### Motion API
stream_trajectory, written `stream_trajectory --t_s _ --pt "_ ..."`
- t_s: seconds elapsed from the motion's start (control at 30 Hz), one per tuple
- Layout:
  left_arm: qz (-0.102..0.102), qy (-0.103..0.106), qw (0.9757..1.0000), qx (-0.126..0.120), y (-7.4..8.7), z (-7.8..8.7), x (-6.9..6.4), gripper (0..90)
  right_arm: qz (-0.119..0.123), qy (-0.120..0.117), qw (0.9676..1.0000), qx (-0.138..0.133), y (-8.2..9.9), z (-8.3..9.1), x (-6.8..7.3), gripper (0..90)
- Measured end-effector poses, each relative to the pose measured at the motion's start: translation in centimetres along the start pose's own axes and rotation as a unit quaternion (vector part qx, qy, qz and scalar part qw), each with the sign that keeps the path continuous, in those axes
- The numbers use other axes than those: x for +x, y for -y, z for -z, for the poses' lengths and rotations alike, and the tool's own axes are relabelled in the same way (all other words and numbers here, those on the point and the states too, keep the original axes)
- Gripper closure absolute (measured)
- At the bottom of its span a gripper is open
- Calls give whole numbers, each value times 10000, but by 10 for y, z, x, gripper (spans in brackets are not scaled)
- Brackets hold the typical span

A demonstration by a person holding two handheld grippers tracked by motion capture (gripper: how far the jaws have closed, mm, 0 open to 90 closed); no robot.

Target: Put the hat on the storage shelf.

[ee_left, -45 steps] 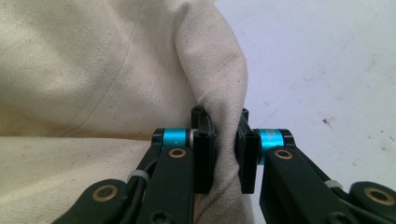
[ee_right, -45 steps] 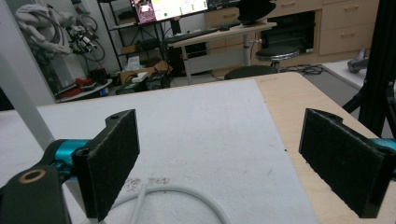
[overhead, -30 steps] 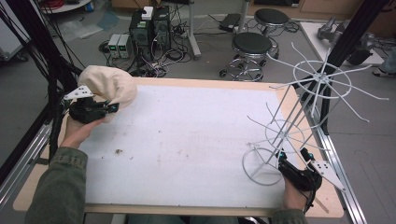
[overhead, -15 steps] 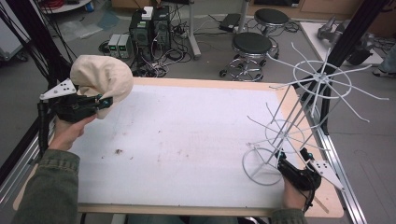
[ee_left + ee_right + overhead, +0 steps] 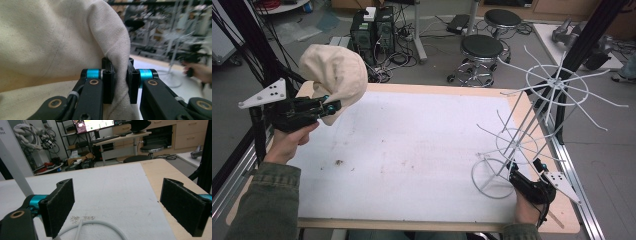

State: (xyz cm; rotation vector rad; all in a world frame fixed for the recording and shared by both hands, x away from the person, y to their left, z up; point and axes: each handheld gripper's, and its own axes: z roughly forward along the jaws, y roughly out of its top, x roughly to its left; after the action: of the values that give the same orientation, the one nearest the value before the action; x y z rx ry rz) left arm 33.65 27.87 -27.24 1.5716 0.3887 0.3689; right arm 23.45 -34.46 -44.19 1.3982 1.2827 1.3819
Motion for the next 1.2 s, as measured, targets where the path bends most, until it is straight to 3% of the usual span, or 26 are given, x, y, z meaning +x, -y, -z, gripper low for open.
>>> stream_trajectory --t_s 0.23,0.37,0.57,0.73,0.8,1.03,1.2 --pt "-73 330 9986 -396 -18 -3 -15 795 -24 -20 10000 -7 0 -1 0 113" --pt "-104 522 9959 -737 -31 -4 -24 796 -60 -30 10000 0 0 -1 0 113" --pt "-30 796 9915 -1028 -44 -6 -33 796 -68 -31 10000 25 0 0 0 113" --pt "-137 932 9896 -1089 -59 -10 -45 795 -16 -33 10000 -49 -1 1 2 113" --pt "-159 1021 9874 -1194 -70 -12 -51 795 34 -37 10000 -55 -1 1 3 114" --pt "-300 1098 9861 -1211 -92 -17 -65 794 11 -36 10000 -62 -2 1 4 114" --pt "-370 1227 9831 -1306 -108 -20 -75 794 8 -41 10000 -64 -2 2 4 113"
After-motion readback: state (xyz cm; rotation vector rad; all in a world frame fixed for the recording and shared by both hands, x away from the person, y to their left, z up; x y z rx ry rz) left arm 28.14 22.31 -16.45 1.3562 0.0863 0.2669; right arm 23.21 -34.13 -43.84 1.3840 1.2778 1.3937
